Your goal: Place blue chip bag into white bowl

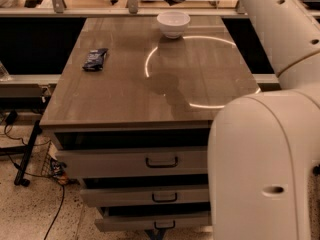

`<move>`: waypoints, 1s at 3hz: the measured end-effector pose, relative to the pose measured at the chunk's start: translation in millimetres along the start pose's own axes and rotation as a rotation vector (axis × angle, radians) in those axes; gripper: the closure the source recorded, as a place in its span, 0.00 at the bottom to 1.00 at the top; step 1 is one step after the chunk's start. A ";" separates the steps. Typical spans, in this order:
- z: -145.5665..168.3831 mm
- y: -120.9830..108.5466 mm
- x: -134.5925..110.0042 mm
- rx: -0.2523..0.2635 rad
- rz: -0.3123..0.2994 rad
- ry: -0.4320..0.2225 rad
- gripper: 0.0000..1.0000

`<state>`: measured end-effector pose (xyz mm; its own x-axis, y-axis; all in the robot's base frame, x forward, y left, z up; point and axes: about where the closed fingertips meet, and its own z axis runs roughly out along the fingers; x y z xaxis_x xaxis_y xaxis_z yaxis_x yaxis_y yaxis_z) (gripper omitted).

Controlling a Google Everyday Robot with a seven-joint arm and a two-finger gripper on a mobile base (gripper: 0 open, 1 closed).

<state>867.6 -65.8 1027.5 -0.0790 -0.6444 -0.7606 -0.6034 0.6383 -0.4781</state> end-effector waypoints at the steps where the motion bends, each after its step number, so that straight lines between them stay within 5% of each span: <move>1: 21.9 -13.6 17.4 0.045 0.034 0.035 1.00; 3: 61.2 -18.1 49.6 0.075 0.076 0.121 0.96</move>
Offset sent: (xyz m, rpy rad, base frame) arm 0.0742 -0.0242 -0.0395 0.0130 0.0479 -0.1593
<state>923.2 -83.5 971.5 -0.2197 -0.6360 -0.7397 -0.5314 0.7139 -0.4560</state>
